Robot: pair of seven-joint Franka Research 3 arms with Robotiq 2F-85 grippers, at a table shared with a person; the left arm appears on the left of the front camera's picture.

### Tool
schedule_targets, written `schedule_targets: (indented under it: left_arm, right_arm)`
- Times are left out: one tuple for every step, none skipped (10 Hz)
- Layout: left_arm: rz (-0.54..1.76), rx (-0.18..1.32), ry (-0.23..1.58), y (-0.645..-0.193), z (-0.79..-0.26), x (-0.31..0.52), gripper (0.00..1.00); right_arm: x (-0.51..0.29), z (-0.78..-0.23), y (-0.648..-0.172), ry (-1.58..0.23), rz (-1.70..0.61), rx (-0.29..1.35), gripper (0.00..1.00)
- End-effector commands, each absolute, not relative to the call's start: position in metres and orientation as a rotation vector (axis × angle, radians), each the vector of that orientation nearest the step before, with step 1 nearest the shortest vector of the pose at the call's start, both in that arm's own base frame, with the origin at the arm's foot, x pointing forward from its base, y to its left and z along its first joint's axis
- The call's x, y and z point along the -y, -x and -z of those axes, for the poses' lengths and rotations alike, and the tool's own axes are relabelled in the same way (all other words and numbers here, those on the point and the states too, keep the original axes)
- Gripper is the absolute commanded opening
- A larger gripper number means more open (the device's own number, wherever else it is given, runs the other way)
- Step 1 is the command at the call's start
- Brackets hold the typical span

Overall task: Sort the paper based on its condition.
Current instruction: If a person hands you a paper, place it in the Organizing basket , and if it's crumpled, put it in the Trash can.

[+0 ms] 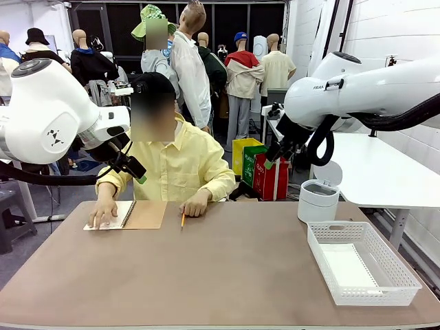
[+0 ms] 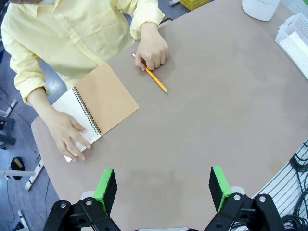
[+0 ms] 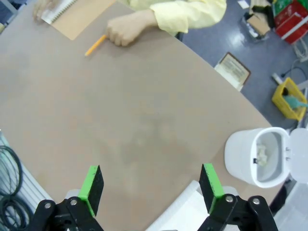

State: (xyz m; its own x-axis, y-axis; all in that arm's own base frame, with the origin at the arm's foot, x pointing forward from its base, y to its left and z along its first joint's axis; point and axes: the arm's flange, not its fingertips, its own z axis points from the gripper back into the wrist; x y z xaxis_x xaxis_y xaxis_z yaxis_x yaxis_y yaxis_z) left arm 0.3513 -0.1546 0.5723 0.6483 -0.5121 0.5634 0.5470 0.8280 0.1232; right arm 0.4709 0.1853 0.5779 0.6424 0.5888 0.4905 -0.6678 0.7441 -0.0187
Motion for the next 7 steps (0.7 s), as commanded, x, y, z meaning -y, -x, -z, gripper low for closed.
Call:
schedule_targets:
  left_arm:
    - [0.602, 0.623, 0.061, -0.351, -0.573, 0.154, 1.00]
    - [0.602, 0.623, 0.061, -0.351, -0.573, 0.154, 1.00]
    - [0.602, 0.623, 0.061, -0.351, -0.573, 0.154, 1.00]
    - [0.602, 0.623, 0.061, -0.351, -0.573, 0.154, 1.00]
    - [0.602, 0.623, 0.061, -0.351, -0.573, 0.154, 1.00]
    - [0.602, 0.623, 0.061, -0.351, -0.573, 0.154, 1.00]
    - [0.602, 0.623, 0.061, -0.351, -0.573, 0.154, 1.00]
  right_arm:
    - [-0.192, -0.574, -0.450, -0.242, -0.781, 0.549, 1.00]
    - [-0.197, -0.574, -0.439, -0.266, -0.809, 0.574, 1.00]
    - [-0.201, -0.575, -0.430, -0.286, -0.830, 0.591, 1.00]
    - [-0.203, -0.576, -0.420, -0.312, -0.860, 0.607, 1.00]
    - [-0.204, -0.576, -0.408, -0.328, -0.885, 0.645, 1.00]
    - [-0.205, -0.574, -0.398, -0.342, -0.897, 0.677, 1.00]
    - [-0.206, -0.569, -0.390, -0.355, -0.913, 0.706, 1.00]
